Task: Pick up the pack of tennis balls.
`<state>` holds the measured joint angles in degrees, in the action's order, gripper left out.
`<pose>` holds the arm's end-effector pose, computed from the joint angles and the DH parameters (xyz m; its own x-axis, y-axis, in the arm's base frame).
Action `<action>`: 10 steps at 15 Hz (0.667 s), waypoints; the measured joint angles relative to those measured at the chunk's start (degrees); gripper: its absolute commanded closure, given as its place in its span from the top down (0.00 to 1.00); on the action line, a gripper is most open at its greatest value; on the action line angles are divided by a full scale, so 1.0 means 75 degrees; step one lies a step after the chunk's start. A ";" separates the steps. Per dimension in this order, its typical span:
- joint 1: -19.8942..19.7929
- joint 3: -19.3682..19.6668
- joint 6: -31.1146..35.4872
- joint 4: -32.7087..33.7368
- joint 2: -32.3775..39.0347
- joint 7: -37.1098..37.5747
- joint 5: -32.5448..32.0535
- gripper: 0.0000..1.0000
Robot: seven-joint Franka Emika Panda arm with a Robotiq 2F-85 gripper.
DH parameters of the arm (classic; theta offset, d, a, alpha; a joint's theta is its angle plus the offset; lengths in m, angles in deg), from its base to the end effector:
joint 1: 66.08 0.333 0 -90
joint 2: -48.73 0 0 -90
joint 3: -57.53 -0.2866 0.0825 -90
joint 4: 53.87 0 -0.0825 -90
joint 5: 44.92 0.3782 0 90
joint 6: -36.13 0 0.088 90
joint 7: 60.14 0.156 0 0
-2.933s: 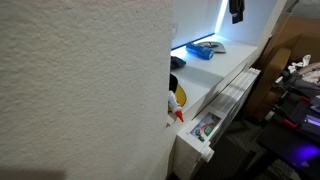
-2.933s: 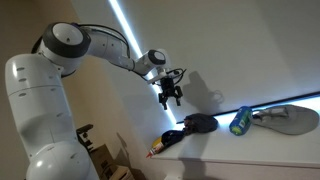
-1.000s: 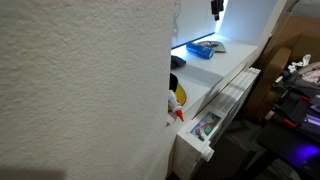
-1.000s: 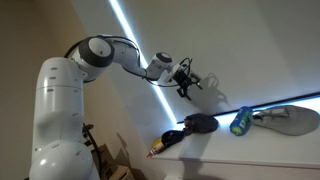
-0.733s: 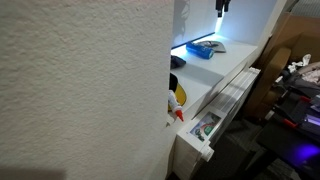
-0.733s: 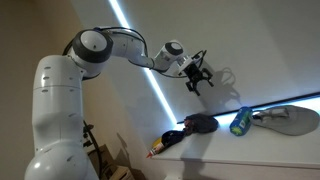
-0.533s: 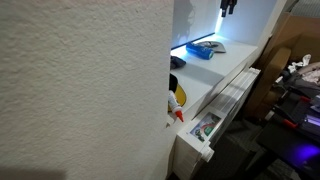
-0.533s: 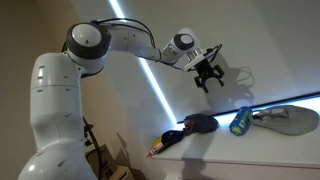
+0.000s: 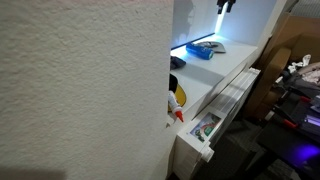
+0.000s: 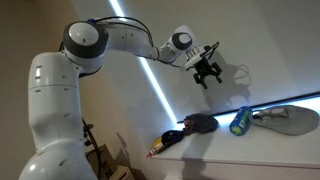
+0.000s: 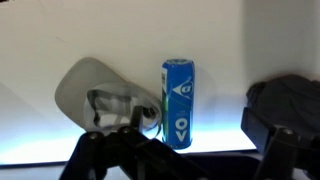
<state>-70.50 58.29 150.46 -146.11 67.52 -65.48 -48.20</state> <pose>0.6468 -0.0641 0.3686 0.9983 0.0273 0.0512 0.0240 -0.9977 0.0627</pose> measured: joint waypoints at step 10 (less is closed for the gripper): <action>0.0401 0.0064 0.0892 -0.0165 -0.0027 0.0745 -0.0241 1.00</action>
<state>-67.49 58.77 157.16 -147.34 67.31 -59.89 -50.00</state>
